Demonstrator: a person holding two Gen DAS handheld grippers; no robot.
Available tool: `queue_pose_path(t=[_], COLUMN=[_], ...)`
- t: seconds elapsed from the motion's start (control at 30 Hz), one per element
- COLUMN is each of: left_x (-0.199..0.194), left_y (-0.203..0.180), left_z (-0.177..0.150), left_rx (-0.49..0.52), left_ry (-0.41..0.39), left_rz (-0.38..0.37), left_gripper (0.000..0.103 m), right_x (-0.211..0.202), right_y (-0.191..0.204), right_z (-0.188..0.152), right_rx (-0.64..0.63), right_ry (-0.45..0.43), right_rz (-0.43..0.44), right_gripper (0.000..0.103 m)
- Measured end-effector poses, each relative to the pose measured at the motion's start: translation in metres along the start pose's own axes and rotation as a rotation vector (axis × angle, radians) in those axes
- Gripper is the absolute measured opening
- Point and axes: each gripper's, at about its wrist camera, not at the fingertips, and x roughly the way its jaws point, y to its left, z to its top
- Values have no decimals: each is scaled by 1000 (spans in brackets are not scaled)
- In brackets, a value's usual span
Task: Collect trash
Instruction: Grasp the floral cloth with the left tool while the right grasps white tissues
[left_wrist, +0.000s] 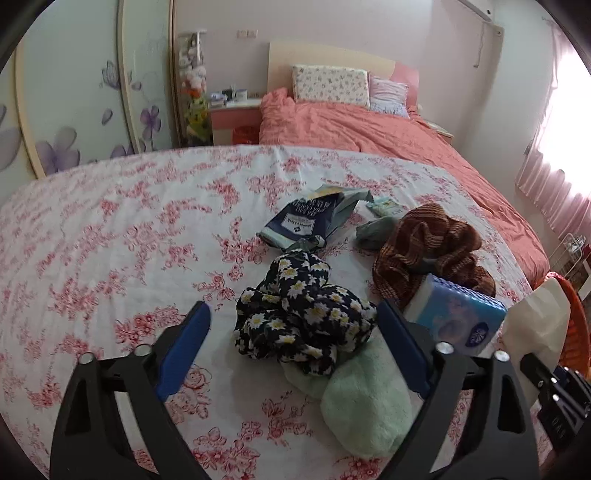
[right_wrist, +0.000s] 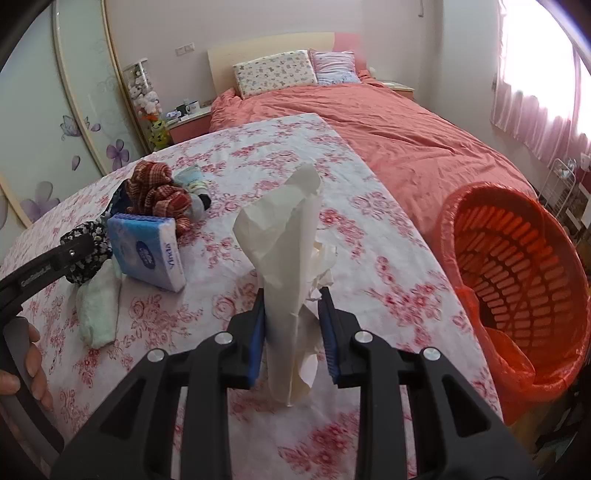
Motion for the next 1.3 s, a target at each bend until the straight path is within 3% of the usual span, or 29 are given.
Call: queue_pose_path(t=[0.17,0.27,0.37,0.43,0.73,1.07,1.3], left_x=[11,9,2,-8,-24,-14,-14], left_y=[9,16,21,27,58,61,60], left_z=[-4,-8,-10,-11,-22,-28,-29], left_rx=[-45,-67,-68,-67,-42,-41,-40], left_ry=[68,69,61,46,29,49,57], left_rz=[-62,-95,-105,-103,-3,18,40], left_gripper=[57,43,33,31,32,56,60], right_x=[6,8,9,8,9,17,17], right_y=[5,5,6,7,12,12,12], right_z=[4,4,3,3,5,6,6], right_rx=[-8,-11,-16,-23,-27,-22,-26], right_ry=[4,8,9,6,8,45,48], right_rz=[11,13,9,7,4,16,15], right_gripper=[32,34,32,31,32,37,38])
